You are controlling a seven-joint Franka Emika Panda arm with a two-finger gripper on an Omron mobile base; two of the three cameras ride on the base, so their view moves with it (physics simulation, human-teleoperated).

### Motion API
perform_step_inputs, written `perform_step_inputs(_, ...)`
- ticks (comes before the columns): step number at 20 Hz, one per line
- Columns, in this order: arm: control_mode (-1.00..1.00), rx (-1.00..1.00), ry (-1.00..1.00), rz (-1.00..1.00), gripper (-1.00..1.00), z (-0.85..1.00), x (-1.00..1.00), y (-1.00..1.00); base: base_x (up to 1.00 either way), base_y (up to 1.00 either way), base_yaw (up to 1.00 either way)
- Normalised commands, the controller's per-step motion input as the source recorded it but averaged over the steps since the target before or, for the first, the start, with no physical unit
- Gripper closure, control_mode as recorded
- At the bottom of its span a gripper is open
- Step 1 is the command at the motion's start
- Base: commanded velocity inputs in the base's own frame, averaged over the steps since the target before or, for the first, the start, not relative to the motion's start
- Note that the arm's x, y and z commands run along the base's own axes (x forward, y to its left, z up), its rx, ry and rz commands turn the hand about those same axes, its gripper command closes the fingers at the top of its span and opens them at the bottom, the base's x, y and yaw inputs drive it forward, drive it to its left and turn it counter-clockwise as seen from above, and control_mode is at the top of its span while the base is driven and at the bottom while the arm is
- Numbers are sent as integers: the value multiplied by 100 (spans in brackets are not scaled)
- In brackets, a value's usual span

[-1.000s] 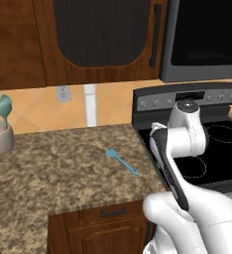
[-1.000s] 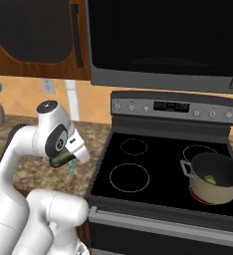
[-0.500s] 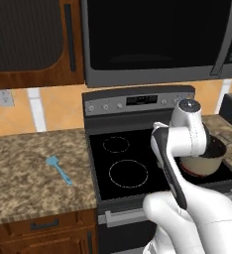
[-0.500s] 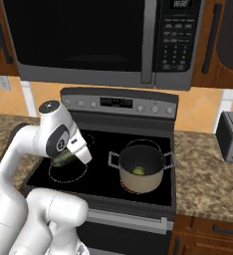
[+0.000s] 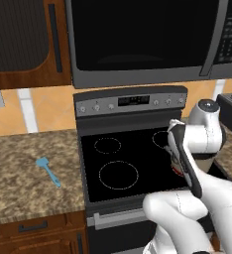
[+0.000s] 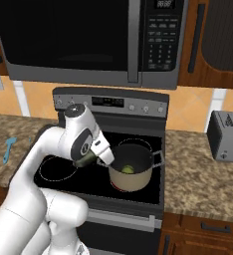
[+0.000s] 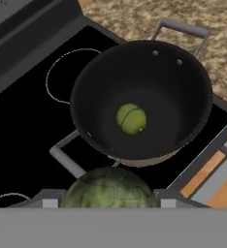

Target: Put the lime and cucumber in the pot. Retrieve the spatula and lightly stir the vegetables in the pot.

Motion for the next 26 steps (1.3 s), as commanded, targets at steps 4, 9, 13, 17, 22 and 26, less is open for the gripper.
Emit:
perform_step_inputs(4, -100, 0, -3, 0, 100, 0, 52, -72, 0, 0, 0)
perform_step_inputs(9, -100, -4, -4, -2, 100, 0, 46, -45, 0, 0, 0)
perform_step_inputs(13, -100, -10, -11, -6, 100, -3, 26, -57, 0, 0, 0)
perform_step_inputs(17, -100, -12, -9, -5, 100, -21, 27, -44, 0, 0, 0)
perform_step_inputs(22, -100, -15, -13, 0, 100, -29, 11, -6, 0, 0, 0)
perform_step_inputs(26, -100, -13, -12, 0, 100, -14, 0, 0, 0, 0, 0)
